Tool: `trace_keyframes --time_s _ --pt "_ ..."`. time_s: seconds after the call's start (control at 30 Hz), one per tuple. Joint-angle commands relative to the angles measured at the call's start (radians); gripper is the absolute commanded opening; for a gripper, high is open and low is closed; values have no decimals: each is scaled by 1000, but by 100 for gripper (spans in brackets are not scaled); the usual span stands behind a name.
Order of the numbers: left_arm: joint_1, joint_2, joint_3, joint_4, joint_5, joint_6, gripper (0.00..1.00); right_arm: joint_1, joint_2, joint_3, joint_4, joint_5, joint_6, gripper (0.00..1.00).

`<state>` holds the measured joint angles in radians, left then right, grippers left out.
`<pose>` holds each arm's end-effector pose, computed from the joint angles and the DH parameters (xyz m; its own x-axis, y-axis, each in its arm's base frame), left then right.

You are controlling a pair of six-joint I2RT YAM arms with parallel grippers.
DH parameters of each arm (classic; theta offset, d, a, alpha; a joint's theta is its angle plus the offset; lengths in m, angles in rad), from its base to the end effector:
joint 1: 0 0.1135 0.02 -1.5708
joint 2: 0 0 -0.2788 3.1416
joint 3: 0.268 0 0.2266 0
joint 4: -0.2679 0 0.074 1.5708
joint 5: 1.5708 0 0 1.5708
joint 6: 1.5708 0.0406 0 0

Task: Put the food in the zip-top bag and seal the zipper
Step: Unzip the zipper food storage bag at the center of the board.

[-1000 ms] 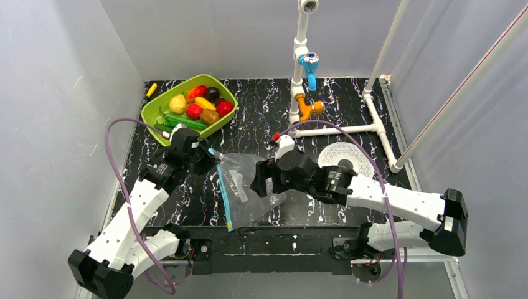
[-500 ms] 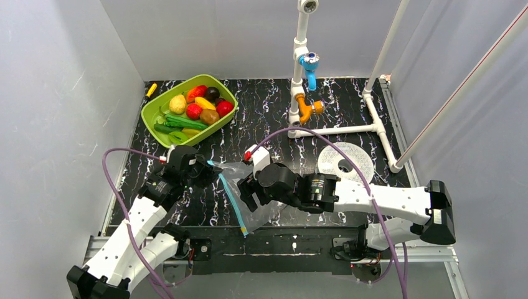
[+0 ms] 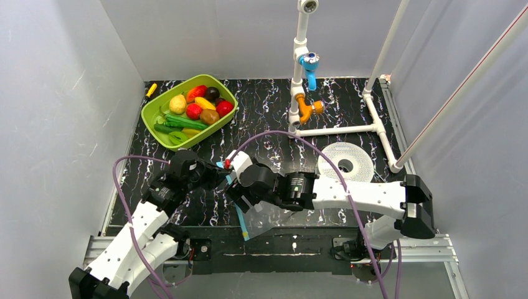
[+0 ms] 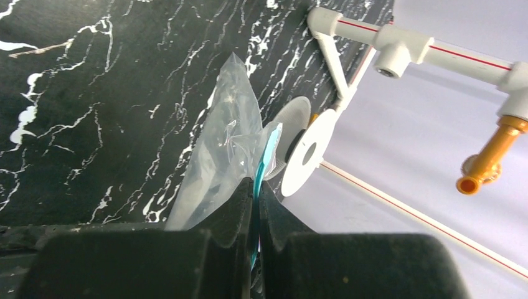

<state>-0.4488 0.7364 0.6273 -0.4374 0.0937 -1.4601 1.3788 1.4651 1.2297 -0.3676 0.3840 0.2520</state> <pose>0.1199 -0.0620 0.2771 -0.5526 -0.8321 -0.0461 -0.4096 0.3193 -0.8545 0.0739 0.3004 0.3348 -0.3170 -0.4194 -0.8506 -0.7974 0.6035 -0.0003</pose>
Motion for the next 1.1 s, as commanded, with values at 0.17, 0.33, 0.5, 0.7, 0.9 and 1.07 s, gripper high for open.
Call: trace_keyframes --time_s 0.17,0.33,0.5,0.7,0.9,1.07 --pt "1 -43 -15 11 21 -30 0 8 86 108 12 33 0 78" --pt "1 -35 -19 4 26 -18 0 11 57 48 61 -41 -16 86" --pt "1 -37 -37 17 56 -33 0 11 -21 -52 167 -153 -150 97" --pt "1 -54 -32 35 89 -53 0 8 25 -24 157 -23 -117 97" --pt "1 -73 8 -23 73 -22 0 9 46 -22 135 49 -49 62" --pt "1 -82 0 6 108 -29 0 7 8 -65 178 60 -51 46"
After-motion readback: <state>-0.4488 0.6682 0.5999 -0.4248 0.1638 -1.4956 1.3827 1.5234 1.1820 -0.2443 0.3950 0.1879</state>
